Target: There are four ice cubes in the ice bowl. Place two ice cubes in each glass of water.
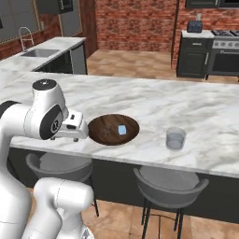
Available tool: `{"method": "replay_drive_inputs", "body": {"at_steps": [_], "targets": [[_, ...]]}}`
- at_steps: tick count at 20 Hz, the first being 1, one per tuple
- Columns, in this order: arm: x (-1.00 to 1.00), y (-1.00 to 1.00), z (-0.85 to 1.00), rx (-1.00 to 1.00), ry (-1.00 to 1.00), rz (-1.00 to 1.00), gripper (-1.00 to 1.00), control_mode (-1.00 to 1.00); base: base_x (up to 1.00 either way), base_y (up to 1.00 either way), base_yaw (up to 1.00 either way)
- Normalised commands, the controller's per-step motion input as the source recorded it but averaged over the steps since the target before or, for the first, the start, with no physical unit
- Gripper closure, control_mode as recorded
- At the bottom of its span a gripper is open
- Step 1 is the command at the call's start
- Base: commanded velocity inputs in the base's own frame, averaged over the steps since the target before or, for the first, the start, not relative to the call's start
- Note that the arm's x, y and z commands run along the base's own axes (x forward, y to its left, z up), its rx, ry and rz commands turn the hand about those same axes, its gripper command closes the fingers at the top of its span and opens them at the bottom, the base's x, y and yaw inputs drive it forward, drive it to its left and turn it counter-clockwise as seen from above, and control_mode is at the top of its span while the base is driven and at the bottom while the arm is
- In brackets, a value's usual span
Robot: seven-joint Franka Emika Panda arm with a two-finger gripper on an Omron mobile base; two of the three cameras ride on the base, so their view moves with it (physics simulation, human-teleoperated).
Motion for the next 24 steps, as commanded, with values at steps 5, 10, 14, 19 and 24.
{"method": "replay_drive_inputs", "body": {"at_steps": [5,10,14,19,24], "targets": [[0.00,0.00,0.00,0.00,0.00,0.00,-1.00,1.00,0.05,-0.43,0.00],[0.00,0.00,0.00,0.00,0.00,0.00,-1.00,1.00,0.23,-0.28,0.00],[0.00,0.00,0.00,0.00,0.00,0.00,-1.00,1.00,0.53,-0.04,0.00],[0.00,0.00,0.00,0.00,0.00,0.00,-1.00,1.00,0.49,-0.13,0.00],[0.00,0.00,0.00,0.00,0.00,0.00,-1.00,1.00,0.35,-0.32,0.00]]}}
